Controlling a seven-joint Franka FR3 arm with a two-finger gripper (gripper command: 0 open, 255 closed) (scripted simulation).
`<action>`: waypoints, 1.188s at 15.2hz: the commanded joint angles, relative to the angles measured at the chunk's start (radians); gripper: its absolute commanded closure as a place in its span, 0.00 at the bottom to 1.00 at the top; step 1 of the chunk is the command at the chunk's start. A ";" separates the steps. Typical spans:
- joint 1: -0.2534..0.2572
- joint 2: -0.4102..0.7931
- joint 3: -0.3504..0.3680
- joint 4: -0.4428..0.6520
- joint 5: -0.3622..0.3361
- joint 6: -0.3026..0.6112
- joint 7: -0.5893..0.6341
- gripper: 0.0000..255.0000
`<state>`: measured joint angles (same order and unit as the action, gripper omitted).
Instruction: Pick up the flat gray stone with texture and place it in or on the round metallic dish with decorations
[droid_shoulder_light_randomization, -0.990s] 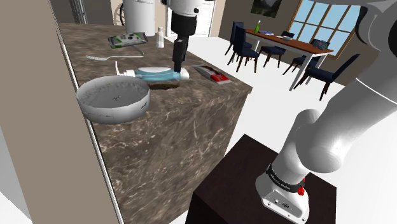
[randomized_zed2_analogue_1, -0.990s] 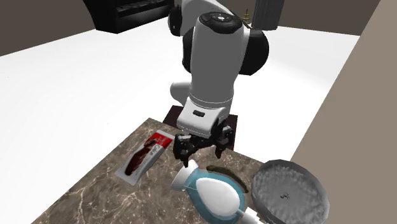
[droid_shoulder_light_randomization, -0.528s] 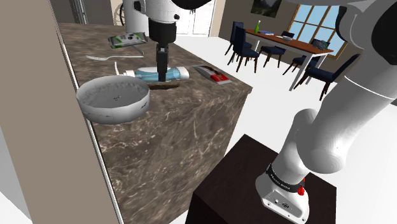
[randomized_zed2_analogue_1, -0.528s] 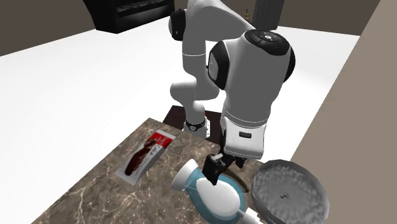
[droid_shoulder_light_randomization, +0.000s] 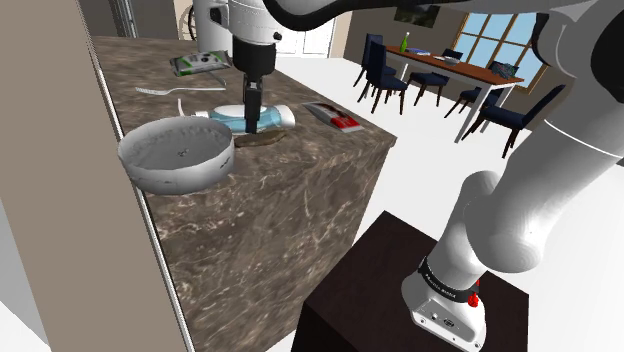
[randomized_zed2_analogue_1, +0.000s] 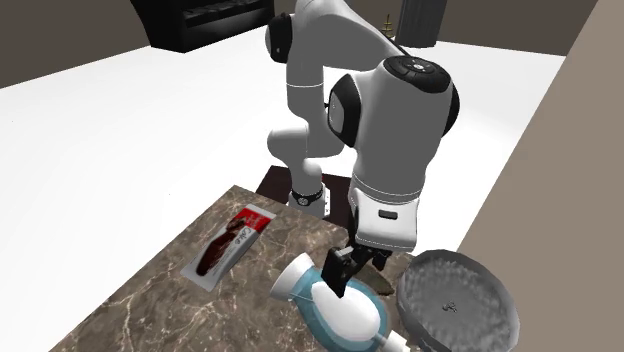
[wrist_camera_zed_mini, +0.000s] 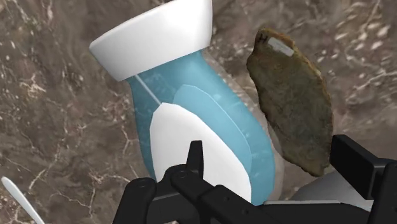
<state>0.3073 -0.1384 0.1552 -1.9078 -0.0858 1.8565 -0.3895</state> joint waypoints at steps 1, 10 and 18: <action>-0.004 0.026 -0.004 -0.020 0.001 -0.002 -0.003 0.00; -0.008 0.015 -0.009 -0.025 0.004 -0.008 -0.013 1.00; 0.007 0.026 -0.014 0.019 0.001 -0.042 -0.005 1.00</action>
<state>0.3099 -0.1399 0.1409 -1.8855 -0.1428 1.8764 -0.3879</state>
